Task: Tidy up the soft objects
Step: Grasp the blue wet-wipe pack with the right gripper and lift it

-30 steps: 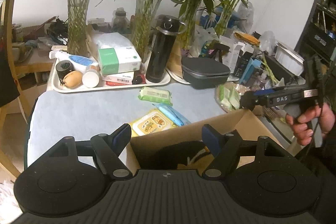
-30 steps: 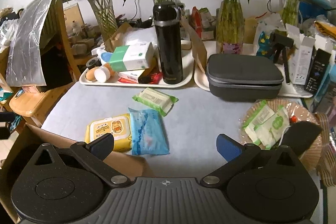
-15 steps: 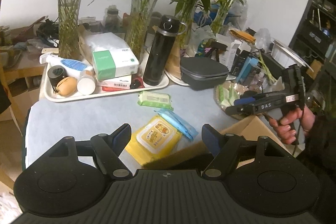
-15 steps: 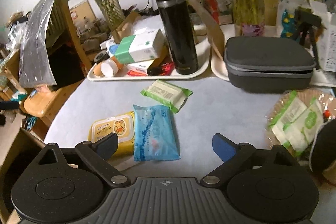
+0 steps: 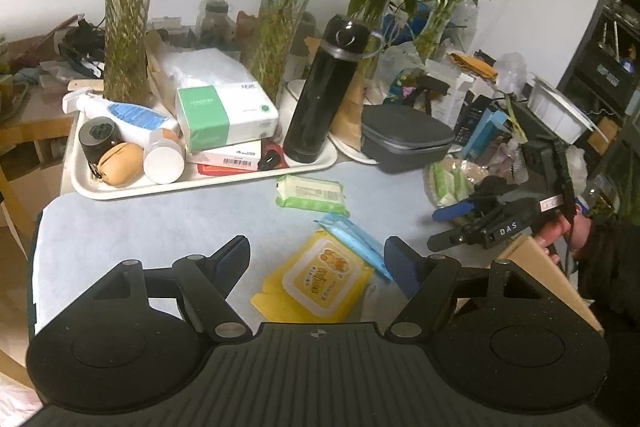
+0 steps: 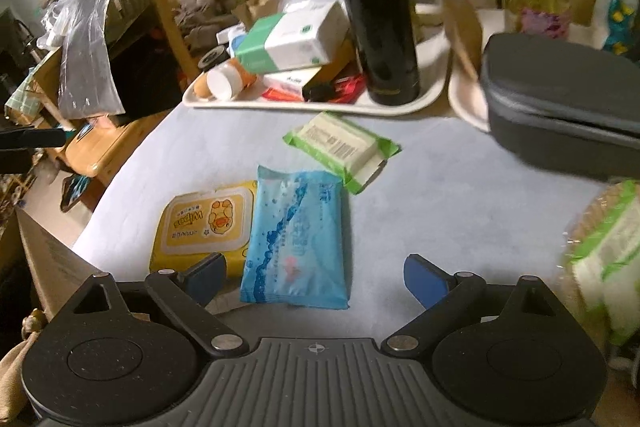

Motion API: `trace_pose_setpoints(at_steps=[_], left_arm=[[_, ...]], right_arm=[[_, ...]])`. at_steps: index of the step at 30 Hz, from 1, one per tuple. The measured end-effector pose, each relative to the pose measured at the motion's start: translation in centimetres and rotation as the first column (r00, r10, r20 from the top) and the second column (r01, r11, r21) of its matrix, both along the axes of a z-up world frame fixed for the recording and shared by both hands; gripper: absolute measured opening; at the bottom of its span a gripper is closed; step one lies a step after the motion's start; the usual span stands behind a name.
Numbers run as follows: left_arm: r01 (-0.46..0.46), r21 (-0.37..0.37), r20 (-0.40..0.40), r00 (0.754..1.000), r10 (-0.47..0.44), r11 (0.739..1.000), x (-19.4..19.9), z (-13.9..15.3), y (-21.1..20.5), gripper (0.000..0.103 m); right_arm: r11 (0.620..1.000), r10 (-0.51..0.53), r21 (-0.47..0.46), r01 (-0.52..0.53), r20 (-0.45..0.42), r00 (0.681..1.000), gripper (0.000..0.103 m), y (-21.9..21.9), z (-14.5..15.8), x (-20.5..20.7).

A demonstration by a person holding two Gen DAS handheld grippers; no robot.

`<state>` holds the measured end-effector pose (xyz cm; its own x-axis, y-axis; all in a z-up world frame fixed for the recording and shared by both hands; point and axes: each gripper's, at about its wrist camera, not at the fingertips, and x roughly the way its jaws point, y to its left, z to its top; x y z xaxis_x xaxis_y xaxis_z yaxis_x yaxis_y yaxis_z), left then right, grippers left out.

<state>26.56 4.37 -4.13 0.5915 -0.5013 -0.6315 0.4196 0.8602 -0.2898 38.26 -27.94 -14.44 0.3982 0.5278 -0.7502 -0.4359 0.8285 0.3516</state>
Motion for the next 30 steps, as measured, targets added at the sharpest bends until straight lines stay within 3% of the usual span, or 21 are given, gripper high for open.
trace_pose_setpoints(at_steps=[9,21,25,30], left_arm=[[0.013,0.033,-0.035,0.999,-0.012,0.999,2.8,-2.3,0.2,0.074],[0.068,0.073,-0.086,0.994,-0.061,0.995,4.3,-4.1,-0.6,0.074],[0.087,0.082,-0.095,0.992,-0.079,0.993,4.6,-4.3,-0.9,0.074],[0.096,0.110,-0.119,0.989,-0.082,0.989,5.5,-4.9,-1.6,0.074]], right_arm=[[0.995,0.060,0.080,-0.054,-0.073,0.996,0.096,1.0,-2.5,3.1],[0.991,0.133,0.042,-0.130,-0.105,0.985,0.094,4.3,-5.0,5.4],[0.990,0.137,0.046,-0.133,-0.108,0.985,0.075,4.7,-4.9,5.5],[0.990,0.134,0.055,-0.129,-0.112,0.985,0.067,4.7,-4.3,5.2]])
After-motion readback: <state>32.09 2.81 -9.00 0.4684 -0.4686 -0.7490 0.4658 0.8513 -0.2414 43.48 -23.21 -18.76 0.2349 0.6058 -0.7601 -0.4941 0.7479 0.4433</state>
